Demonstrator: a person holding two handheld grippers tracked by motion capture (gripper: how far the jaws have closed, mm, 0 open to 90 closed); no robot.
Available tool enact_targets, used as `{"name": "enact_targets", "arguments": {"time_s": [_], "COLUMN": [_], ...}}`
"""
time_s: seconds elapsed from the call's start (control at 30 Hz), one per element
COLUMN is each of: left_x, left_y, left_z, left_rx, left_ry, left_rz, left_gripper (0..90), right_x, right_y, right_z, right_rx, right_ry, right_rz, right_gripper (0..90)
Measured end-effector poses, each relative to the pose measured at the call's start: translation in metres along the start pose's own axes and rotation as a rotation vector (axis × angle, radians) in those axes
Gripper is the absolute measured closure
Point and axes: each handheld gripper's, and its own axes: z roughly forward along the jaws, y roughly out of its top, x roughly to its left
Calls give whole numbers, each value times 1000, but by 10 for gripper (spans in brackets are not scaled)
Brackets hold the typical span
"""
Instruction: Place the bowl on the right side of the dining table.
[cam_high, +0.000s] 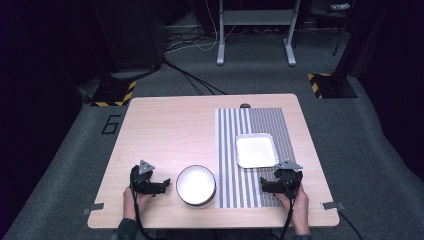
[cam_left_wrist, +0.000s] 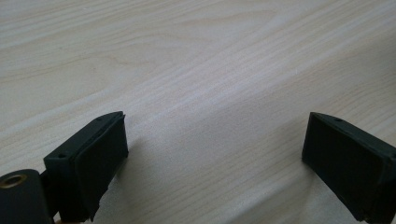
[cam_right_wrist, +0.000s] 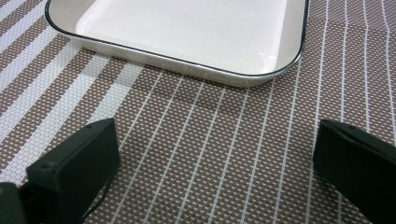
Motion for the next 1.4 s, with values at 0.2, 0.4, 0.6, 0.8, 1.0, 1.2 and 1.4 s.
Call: {"name": "enact_targets", "arguments": {"time_s": [0.2, 0.4, 0.6, 0.8, 1.0, 1.2, 1.4], "left_x": [0, -1, -2, -2, -3, -4, -4], "left_y": [0, 0, 0, -1, -3, -6, -7], "left_z": [0, 0, -1, -1, -2, -5, -12], "left_rx": [-1, -1, 2, 1, -1, 12, -6], "left_ry": [0, 11, 15, 22, 44, 51, 23], "left_rz": [-1, -1, -6, -10, -32, -25, -41], "left_gripper": [65, 69, 70, 70, 58, 6, 1], "right_x": [0, 0, 0, 0, 2, 2, 3], "right_y": [0, 0, 0, 0, 0, 2, 0], "right_z": [0, 0, 0, 0, -1, -2, -9], "right_rx": [0, 1, 2, 2, 1, 18, -57], "right_ry": [1, 2, 3, -1, -14, 0, 41], "right_rz": [-1, 0, -1, 1, -2, -25, -37], "right_gripper": [0, 0, 0, 0, 0, 1, 36]}}
